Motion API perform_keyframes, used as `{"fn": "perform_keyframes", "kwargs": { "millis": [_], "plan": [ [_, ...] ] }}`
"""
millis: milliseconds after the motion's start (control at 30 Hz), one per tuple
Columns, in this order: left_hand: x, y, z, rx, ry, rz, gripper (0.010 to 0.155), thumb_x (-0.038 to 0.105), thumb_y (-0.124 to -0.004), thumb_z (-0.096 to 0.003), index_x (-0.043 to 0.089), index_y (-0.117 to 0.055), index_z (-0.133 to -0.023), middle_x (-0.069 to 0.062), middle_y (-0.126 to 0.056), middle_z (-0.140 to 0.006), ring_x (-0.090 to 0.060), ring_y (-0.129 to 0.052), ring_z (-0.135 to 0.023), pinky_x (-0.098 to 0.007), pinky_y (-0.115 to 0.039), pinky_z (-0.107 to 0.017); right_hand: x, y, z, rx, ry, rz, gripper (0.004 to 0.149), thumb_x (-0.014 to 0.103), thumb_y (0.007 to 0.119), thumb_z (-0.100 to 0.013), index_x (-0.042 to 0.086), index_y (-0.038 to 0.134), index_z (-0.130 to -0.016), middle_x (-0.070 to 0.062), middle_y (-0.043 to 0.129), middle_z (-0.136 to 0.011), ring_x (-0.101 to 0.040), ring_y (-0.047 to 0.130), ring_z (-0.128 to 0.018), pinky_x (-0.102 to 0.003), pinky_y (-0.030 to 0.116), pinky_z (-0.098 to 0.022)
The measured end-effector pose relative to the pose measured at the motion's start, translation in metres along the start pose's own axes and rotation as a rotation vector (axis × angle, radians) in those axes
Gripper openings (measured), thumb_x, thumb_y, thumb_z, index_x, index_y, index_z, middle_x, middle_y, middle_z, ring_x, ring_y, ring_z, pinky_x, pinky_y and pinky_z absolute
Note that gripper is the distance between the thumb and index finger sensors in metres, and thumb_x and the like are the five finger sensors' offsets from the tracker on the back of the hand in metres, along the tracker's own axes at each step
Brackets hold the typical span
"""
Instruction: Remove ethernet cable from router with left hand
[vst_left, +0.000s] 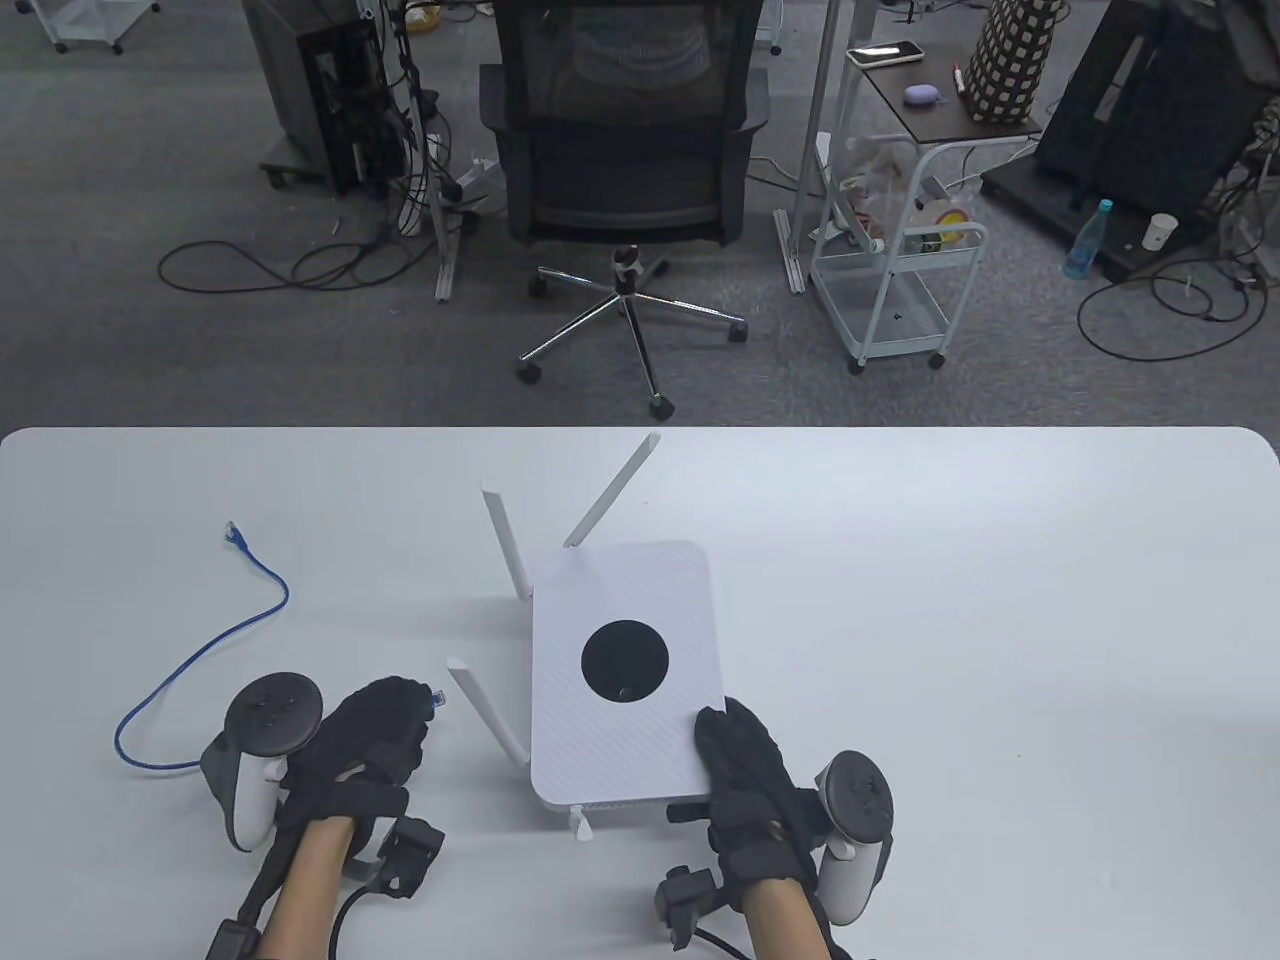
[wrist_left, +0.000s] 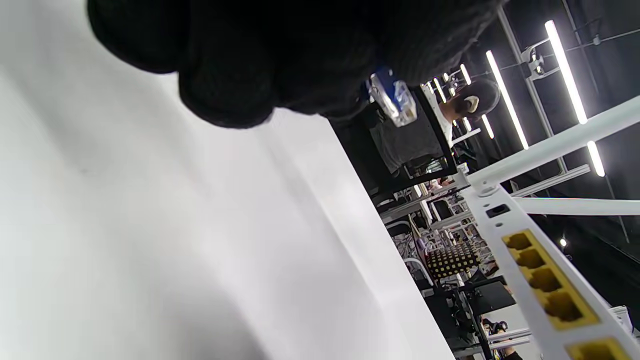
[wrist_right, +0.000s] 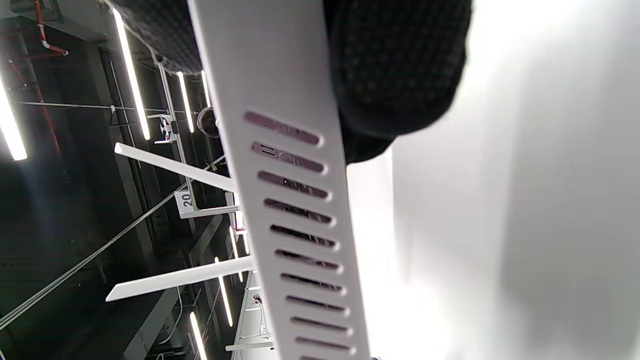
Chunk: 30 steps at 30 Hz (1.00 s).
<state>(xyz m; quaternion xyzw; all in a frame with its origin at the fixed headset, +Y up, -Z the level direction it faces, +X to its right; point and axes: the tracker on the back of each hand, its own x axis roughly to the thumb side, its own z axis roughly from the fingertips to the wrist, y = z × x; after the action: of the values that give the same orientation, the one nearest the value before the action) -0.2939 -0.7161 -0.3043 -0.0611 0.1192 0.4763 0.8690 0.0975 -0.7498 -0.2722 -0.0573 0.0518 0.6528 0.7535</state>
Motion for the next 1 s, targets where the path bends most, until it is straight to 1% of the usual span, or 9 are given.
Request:
{"fn": "perform_keyframes", "kwargs": {
  "millis": [133,333,433,533,700,733,800,833,1000],
  "plan": [
    [0.005,-0.004,0.004,0.041,-0.019,-0.092,0.048,0.04,-0.07,-0.0597,0.015,-0.077,-0.101,-0.014,-0.093,-0.079,-0.04,-0.092,-0.076,-0.065,-0.06,-0.067,0.001,0.001,0.0,0.001,-0.009,0.015,0.068,0.045,0.067,-0.059,-0.003,0.046,-0.103,-0.019,0.082,-0.079,-0.031,0.095,-0.048,-0.027,0.09,-0.03],
    [0.004,-0.008,0.009,0.115,-0.028,-0.217,0.05,0.039,-0.07,-0.0599,0.019,-0.073,-0.105,-0.014,-0.089,-0.092,-0.042,-0.086,-0.088,-0.068,-0.052,-0.072,0.001,0.002,0.001,0.011,0.001,0.001,0.068,0.045,0.066,-0.059,-0.003,0.046,-0.103,-0.019,0.082,-0.079,-0.031,0.095,-0.049,-0.027,0.09,-0.031],
    [0.002,-0.008,0.013,0.14,-0.03,-0.272,0.058,0.041,-0.069,-0.0601,0.022,-0.062,-0.114,-0.017,-0.073,-0.112,-0.045,-0.073,-0.101,-0.07,-0.047,-0.074,0.001,0.002,0.001,0.009,0.003,0.003,0.068,0.045,0.066,-0.059,-0.003,0.046,-0.103,-0.019,0.082,-0.079,-0.031,0.095,-0.049,-0.027,0.09,-0.031],
    [-0.001,-0.007,0.019,0.169,-0.052,-0.307,0.064,0.045,-0.067,-0.0603,0.025,-0.051,-0.119,-0.019,-0.057,-0.122,-0.046,-0.06,-0.11,-0.071,-0.042,-0.076,0.001,0.002,0.001,0.011,0.004,0.003,0.068,0.045,0.066,-0.059,-0.003,0.046,-0.103,-0.019,0.082,-0.079,-0.031,0.095,-0.049,-0.027,0.09,-0.031],
    [-0.006,-0.008,0.031,0.245,-0.098,-0.411,0.067,0.046,-0.066,-0.0603,0.029,-0.044,-0.121,-0.018,-0.043,-0.128,-0.045,-0.043,-0.117,-0.07,-0.031,-0.079,0.0,0.002,0.001,0.006,0.01,0.007,0.069,0.046,0.066,-0.059,-0.003,0.046,-0.103,-0.019,0.082,-0.079,-0.031,0.095,-0.049,-0.027,0.09,-0.031],
    [-0.007,-0.008,0.033,0.258,-0.1,-0.44,0.067,0.047,-0.066,-0.0603,0.029,-0.044,-0.121,-0.017,-0.04,-0.129,-0.044,-0.037,-0.119,-0.07,-0.028,-0.079,0.0,0.002,0.001,0.005,0.011,0.008,0.069,0.045,0.066,-0.059,-0.003,0.046,-0.103,-0.019,0.082,-0.079,-0.031,0.095,-0.049,-0.027,0.089,-0.031],
    [-0.007,-0.006,0.035,0.289,-0.088,-0.517,0.068,0.047,-0.066,-0.0598,0.031,-0.043,-0.121,-0.015,-0.037,-0.13,-0.043,-0.037,-0.12,-0.069,-0.025,-0.081,0.0,0.002,0.001,-0.002,0.017,0.014,0.068,0.045,0.066,-0.059,-0.004,0.046,-0.103,-0.02,0.082,-0.079,-0.031,0.095,-0.049,-0.027,0.089,-0.031],
    [-0.007,-0.005,0.035,0.298,-0.08,-0.539,0.068,0.047,-0.066,-0.0597,0.032,-0.042,-0.121,-0.014,-0.036,-0.131,-0.042,-0.032,-0.122,-0.068,-0.023,-0.081,0.0,0.002,0.002,-0.005,0.02,0.017,0.068,0.045,0.066,-0.059,-0.004,0.046,-0.103,-0.02,0.082,-0.079,-0.031,0.095,-0.049,-0.028,0.089,-0.031],
    [-0.009,0.0,0.038,0.308,-0.076,-0.555,0.07,0.049,-0.066,-0.0586,0.035,-0.039,-0.121,-0.01,-0.028,-0.133,-0.039,-0.023,-0.124,-0.065,-0.015,-0.082,-0.002,0.002,0.002,-0.018,0.039,0.059,0.069,0.045,0.066,-0.059,-0.004,0.045,-0.103,-0.02,0.081,-0.079,-0.032,0.095,-0.049,-0.028,0.089,-0.031]
  ]
}}
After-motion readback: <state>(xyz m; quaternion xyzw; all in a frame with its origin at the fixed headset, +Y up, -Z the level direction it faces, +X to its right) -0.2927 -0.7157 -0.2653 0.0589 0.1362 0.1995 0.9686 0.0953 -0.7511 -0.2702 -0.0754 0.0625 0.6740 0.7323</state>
